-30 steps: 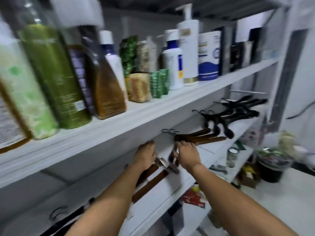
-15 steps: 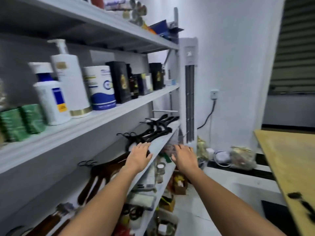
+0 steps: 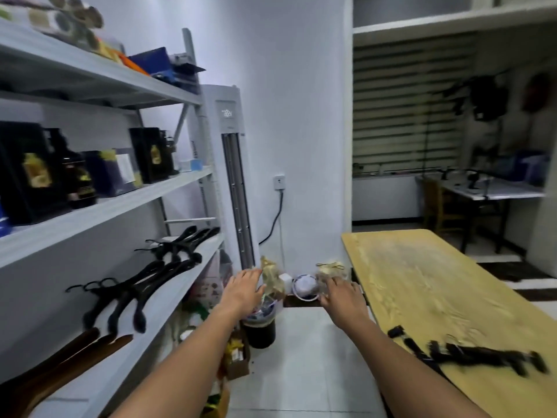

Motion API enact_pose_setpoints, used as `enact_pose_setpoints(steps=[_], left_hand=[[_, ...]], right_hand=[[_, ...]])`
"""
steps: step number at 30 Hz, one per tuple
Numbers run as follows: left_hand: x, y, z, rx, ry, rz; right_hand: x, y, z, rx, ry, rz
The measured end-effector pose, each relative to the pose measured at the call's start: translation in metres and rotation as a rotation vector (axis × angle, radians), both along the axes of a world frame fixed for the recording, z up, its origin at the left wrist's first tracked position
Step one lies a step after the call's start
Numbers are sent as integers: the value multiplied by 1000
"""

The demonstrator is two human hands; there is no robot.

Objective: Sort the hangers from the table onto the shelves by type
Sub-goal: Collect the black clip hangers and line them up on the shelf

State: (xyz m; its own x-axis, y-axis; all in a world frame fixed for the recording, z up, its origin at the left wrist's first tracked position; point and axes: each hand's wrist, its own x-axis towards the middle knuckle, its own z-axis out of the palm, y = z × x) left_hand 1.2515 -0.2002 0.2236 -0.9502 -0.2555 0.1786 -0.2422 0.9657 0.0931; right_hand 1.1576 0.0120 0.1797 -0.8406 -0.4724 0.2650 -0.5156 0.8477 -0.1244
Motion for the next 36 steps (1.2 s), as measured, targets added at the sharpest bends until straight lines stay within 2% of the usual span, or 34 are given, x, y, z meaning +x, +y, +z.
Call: enact_pose_setpoints(steps=[11,23,30,36], left_hand=[[-145,76,-52,-12,-36,-338],[-292,117,-76,111,-150,-641],[-353,142,-107,152,-228,-766],[-374,179,-149,143,-319,-877]], right_hand=[[-68,113,-43,76,-102,-322],[-145,166,-69,86,-187,-632],[-161,182,-101,100,-267,-775],[-155,199,-125,81,-337,-869]])
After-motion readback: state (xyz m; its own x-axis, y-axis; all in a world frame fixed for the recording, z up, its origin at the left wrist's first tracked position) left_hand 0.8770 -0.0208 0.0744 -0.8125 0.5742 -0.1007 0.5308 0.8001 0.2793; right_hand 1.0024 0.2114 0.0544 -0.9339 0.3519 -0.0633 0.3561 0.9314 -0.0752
